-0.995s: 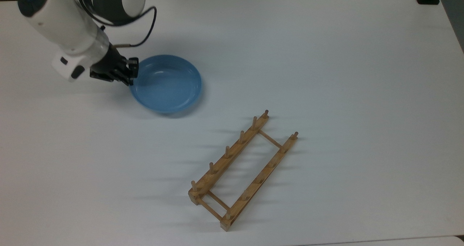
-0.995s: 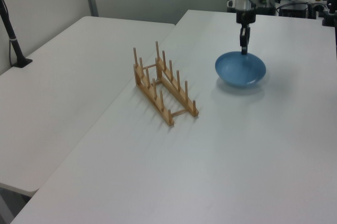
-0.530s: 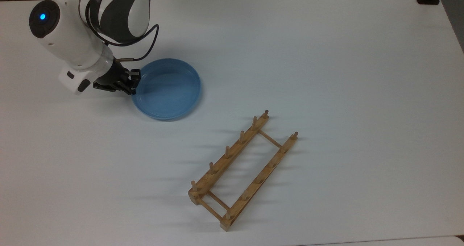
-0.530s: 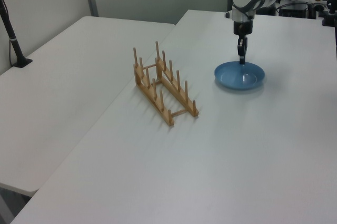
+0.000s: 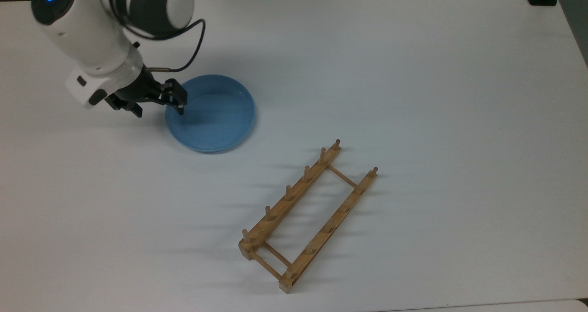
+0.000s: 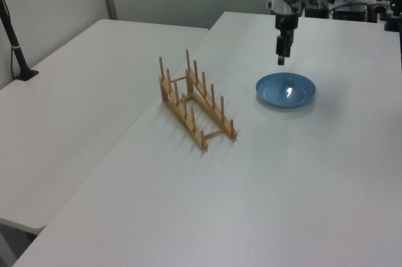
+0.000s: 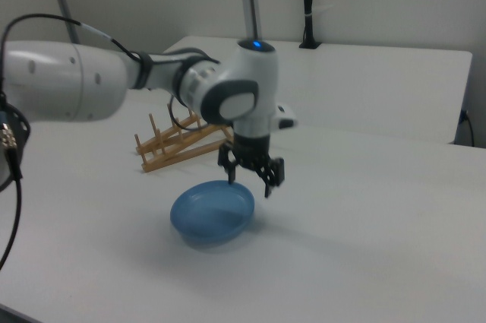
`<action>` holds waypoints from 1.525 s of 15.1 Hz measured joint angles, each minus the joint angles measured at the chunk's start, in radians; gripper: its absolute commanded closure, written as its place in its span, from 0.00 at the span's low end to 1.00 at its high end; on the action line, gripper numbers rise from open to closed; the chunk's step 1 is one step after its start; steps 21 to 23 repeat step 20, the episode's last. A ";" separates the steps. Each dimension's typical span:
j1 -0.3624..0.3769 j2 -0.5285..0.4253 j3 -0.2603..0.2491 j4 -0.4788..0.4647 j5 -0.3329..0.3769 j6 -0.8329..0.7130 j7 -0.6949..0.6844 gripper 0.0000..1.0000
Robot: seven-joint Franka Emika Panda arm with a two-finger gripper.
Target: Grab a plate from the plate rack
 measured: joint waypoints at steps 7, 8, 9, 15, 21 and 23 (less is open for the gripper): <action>0.159 -0.226 0.002 0.000 -0.164 -0.165 0.306 0.00; 0.177 -0.259 0.002 -0.001 -0.184 -0.194 0.347 0.00; 0.194 -0.290 0.004 -0.002 -0.199 -0.223 0.386 0.00; 0.215 -0.384 0.096 -0.012 -0.224 -0.317 0.467 0.00; 0.174 -0.384 0.098 -0.012 -0.230 -0.317 0.468 0.00; 0.174 -0.384 0.098 -0.012 -0.230 -0.317 0.468 0.00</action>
